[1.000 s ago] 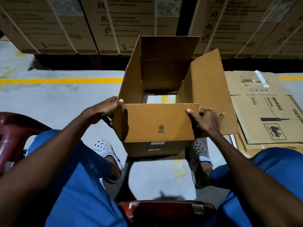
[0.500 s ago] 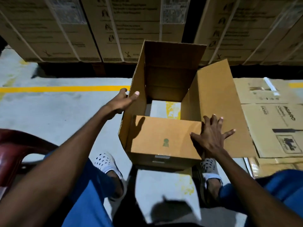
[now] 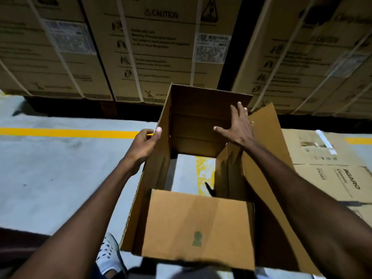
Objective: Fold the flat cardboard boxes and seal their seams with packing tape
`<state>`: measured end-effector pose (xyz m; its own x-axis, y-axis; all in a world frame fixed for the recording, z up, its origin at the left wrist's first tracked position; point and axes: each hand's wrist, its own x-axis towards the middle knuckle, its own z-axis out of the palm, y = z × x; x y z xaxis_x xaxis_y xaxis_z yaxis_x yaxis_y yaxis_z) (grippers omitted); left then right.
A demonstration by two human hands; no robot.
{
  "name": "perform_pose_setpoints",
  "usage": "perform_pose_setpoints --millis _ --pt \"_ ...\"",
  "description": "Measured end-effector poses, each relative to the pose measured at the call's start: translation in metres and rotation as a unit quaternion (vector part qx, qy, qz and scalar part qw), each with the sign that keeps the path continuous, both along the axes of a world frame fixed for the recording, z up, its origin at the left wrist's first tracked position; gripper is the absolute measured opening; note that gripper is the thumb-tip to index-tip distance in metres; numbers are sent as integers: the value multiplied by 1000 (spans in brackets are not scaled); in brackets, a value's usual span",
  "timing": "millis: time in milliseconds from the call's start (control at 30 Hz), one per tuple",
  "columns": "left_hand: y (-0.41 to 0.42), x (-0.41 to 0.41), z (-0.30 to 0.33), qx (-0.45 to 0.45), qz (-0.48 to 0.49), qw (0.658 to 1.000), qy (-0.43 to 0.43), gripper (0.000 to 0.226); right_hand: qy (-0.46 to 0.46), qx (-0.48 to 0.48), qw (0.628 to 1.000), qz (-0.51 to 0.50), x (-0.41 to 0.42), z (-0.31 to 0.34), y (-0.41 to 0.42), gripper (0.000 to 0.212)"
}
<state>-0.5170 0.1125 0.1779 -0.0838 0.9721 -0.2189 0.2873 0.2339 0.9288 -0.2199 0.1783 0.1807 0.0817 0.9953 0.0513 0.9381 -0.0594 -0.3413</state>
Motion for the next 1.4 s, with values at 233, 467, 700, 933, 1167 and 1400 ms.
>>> perform_pose_setpoints --millis 233,467,700,933,1167,1400 --pt "17 -14 -13 49 32 989 135 60 -146 -33 988 27 -2 7 88 108" --pt "21 -10 -12 44 64 985 156 54 -140 -25 988 55 -14 -52 36 77" --pt "22 -9 -10 -27 -38 999 -19 61 -70 -278 954 83 -19 -110 0 105" --pt "18 -12 -6 -76 -103 991 -26 46 -65 -52 997 0 15 -39 -36 68" --pt "-2 -12 7 -98 -118 988 -2 39 42 -61 963 -259 82 9 -118 64" --pt "-31 18 -7 -22 -137 986 94 66 93 -66 992 -55 34 18 -136 68"
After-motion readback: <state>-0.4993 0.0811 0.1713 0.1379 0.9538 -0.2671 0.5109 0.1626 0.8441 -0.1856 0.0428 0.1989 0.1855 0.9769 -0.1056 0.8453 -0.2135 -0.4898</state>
